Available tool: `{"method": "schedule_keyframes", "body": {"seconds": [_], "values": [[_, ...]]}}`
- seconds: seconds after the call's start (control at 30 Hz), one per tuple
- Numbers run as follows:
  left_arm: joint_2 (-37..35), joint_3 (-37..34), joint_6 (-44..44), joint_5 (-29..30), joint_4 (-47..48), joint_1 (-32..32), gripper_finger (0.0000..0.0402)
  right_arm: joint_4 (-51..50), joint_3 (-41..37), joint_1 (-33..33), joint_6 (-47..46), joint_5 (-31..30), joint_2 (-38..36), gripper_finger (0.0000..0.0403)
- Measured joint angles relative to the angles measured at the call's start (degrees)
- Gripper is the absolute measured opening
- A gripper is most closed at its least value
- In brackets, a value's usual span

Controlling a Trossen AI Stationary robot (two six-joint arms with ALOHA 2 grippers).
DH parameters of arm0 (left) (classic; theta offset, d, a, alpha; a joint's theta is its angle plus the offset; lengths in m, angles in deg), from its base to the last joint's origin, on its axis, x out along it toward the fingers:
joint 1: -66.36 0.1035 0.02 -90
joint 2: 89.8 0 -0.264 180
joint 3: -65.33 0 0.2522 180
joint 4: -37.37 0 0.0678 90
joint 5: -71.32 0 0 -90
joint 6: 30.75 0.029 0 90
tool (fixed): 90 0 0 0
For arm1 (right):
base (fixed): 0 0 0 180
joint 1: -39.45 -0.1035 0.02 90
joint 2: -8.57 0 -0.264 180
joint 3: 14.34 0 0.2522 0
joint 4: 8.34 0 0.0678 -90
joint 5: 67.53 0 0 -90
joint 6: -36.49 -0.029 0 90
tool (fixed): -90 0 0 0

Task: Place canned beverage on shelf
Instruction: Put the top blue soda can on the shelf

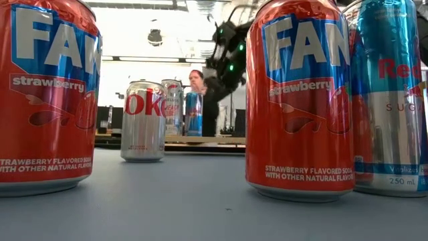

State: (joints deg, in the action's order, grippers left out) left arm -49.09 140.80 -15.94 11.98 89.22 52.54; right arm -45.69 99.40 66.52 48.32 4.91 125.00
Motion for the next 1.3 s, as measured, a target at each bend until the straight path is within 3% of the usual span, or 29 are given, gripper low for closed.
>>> {"method": "schedule_keyframes", "body": {"seconds": [0.23,0.47,0.63,0.93,1.03,1.3], "values": [[0.1,0.0,-0.9,-1.4,0.4,0.0,0.0266,-2.1,0.0,-2.9,-1.2,10.6,-4.9,0.0],[0.1,0.0,-1.2,-1.4,0.3,0.0,0.0266,5.7,0.0,-4.2,1.8,10.8,-2.8,0.0],[0.1,0.0,-2.0,-1.4,0.2,0.0,0.0266,5.7,0.0,-4.5,10.5,10.4,-2.7,0.0012],[0.1,0.0,-1.7,-0.2,0.2,0.0,0.0266,7.6,0.0,-3.7,11.8,10.1,-2.7,0.0045],[0.1,0.0,-1.6,0.0,0.2,0.0,0.0266,8.0,0.0,-3.1,13.6,13.2,-2.7,0.0049],[0.1,0.0,-1.5,0.2,0.2,0.0,0.0266,9.0,0.0,-3.0,16.6,15.8,-2.7,0.0108]]}}
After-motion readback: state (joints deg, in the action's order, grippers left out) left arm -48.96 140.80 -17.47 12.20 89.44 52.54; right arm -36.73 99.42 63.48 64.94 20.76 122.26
